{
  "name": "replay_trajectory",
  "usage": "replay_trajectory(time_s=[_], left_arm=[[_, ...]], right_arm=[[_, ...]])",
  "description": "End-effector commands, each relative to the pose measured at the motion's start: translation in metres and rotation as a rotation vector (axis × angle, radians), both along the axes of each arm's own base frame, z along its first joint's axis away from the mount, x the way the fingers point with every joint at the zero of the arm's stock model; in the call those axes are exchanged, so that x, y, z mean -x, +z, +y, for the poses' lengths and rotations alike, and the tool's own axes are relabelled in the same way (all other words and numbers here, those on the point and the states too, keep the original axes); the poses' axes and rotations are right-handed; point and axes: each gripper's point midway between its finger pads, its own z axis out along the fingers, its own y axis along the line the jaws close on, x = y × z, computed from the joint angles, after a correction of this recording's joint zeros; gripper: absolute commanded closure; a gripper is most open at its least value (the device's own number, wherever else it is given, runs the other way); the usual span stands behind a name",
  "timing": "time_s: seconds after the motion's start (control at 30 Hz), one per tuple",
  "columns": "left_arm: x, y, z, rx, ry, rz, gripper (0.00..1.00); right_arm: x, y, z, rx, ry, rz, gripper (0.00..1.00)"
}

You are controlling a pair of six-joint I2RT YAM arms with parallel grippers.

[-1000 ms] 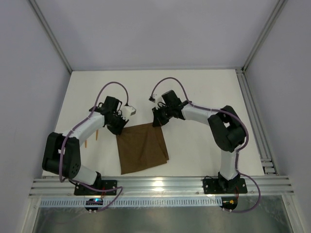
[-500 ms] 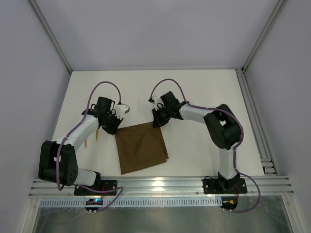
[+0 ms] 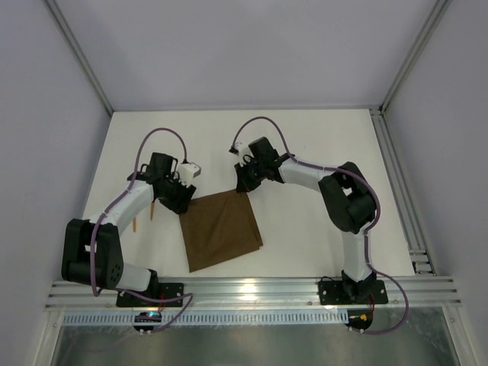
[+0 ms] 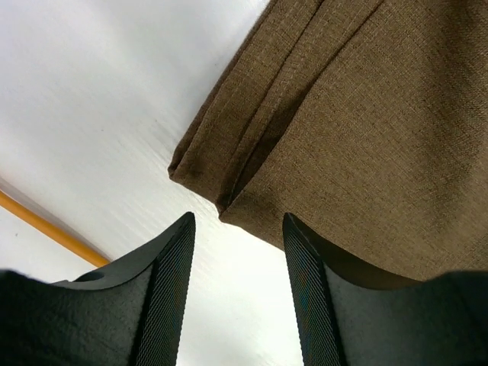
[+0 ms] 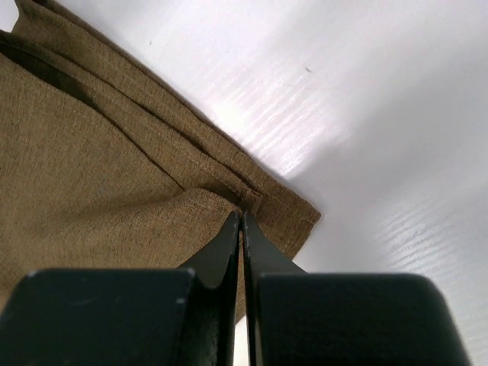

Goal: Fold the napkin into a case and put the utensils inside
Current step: Fold the rectangle-folded napkin at the center of the board.

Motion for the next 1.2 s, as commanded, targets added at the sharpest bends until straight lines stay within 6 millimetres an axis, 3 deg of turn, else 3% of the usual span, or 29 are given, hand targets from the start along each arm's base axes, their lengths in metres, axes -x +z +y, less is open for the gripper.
replay_trajectory(time_s=[0.0, 0.13, 0.23, 0.27, 0.3, 0.37, 0.4, 0.43, 0.53, 0.67, 1.0, 1.17], left_arm=[[-0.015, 0.007, -0.004, 0.024, 0.003, -0.06, 0.46], [-0.02, 0.01, -0.012, 0.063, -0.005, -0.062, 0.45], [-0.019, 0.0, -0.01, 0.046, -0.003, -0.028, 0.48], [-0.02, -0.004, -0.004, 0.009, 0.015, -0.024, 0.54], [-0.018, -0.01, -0.001, -0.006, 0.015, -0.001, 0.66], [-0.012, -0.016, 0.005, -0.038, 0.007, 0.021, 0.78], [-0.011, -0.017, 0.007, -0.049, 0.006, 0.02, 0.92], [-0.011, -0.017, 0.01, -0.063, 0.011, 0.012, 0.99], [-0.015, -0.01, 0.014, -0.062, 0.035, -0.047, 1.0], [-0.018, 0.004, 0.007, 0.013, 0.026, -0.126, 1.0], [-0.016, -0.002, 0.02, -0.007, 0.105, -0.097, 1.0], [-0.019, -0.009, 0.036, -0.081, 0.172, -0.078, 1.0]], right_arm=[[-0.015, 0.009, 0.017, -0.033, 0.019, -0.049, 0.97], [-0.017, -0.004, 0.019, -0.016, 0.026, -0.025, 0.97], [-0.017, -0.007, 0.02, -0.017, 0.03, -0.018, 0.97], [-0.016, -0.01, 0.019, -0.014, 0.03, -0.013, 0.97], [-0.016, -0.009, 0.02, -0.017, 0.031, -0.016, 0.97], [-0.015, -0.007, 0.02, -0.022, 0.032, -0.022, 0.97], [-0.016, -0.006, 0.019, -0.025, 0.033, -0.026, 0.9], [-0.016, -0.004, 0.021, -0.031, 0.035, -0.032, 0.86], [-0.016, 0.004, 0.023, -0.053, 0.054, -0.052, 0.72], [-0.013, 0.014, 0.03, -0.095, 0.094, -0.058, 0.61], [-0.006, -0.006, 0.037, -0.099, 0.13, 0.003, 0.55], [-0.005, 0.013, 0.049, -0.129, 0.16, -0.053, 0.55]])
